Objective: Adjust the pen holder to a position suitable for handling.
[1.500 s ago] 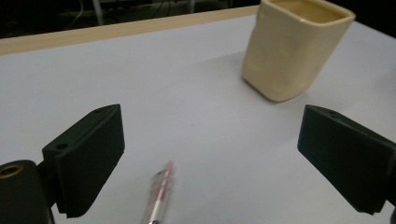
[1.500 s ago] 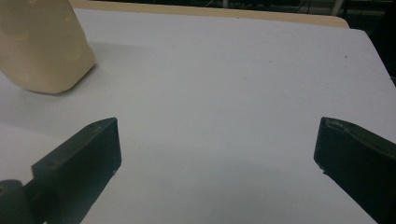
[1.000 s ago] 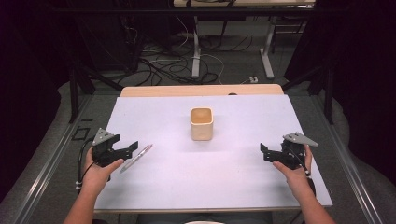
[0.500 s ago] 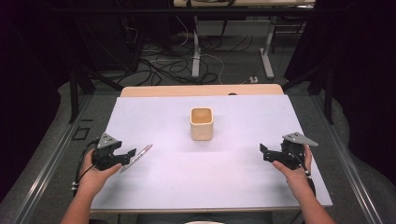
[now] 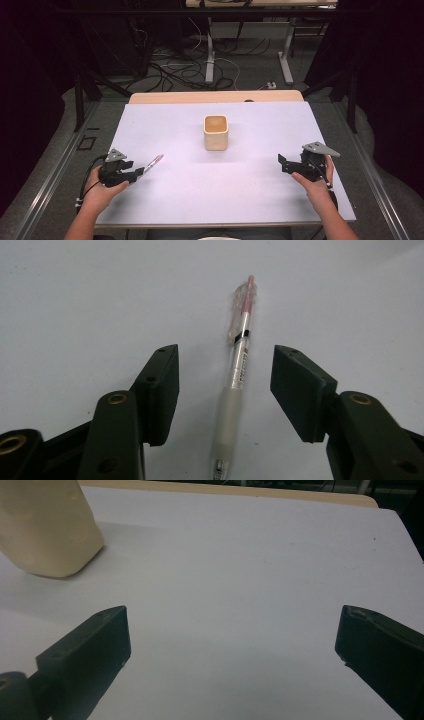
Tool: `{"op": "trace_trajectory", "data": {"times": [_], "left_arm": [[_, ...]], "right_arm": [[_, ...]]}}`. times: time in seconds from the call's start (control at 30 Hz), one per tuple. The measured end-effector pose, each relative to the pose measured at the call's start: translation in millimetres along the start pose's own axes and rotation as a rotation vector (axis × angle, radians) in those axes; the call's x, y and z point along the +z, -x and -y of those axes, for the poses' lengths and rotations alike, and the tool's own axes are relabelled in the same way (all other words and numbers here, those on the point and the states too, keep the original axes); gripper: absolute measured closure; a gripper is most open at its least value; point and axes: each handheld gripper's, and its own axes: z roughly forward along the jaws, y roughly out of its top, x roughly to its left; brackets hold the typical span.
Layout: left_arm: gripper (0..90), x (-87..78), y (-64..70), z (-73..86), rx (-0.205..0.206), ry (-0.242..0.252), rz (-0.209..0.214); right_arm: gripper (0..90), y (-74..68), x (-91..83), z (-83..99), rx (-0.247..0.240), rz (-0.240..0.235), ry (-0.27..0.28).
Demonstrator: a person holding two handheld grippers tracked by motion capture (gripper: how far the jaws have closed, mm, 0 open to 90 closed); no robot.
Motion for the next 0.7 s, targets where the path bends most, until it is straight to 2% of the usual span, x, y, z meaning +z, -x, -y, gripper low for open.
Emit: {"op": "trace_trajectory", "data": {"times": [0.07, 0.17, 0.33, 0.7], "left_arm": [[51.7, 1.2, -0.3, 0.3, 0.007, -0.016, 0.017], [54.9, 3.9, -0.7, 1.9, 0.008, -0.038, 0.01], [62.3, 5.7, -3.8, 4.0, -0.004, -0.041, 0.008], [68.2, 9.3, -0.6, 4.4, 0.026, -0.07, 0.02]], "right_arm": [[1.0, -0.1, 0.5, 0.0, 0.004, -0.001, -0.001], [1.0, -0.2, 0.6, 0.0, 0.003, -0.001, -0.001], [1.0, 0.1, 0.5, 0.1, 0.001, -0.002, -0.002], [1.2, 0.1, 0.6, 0.3, 0.004, 0.004, 0.0]]}}
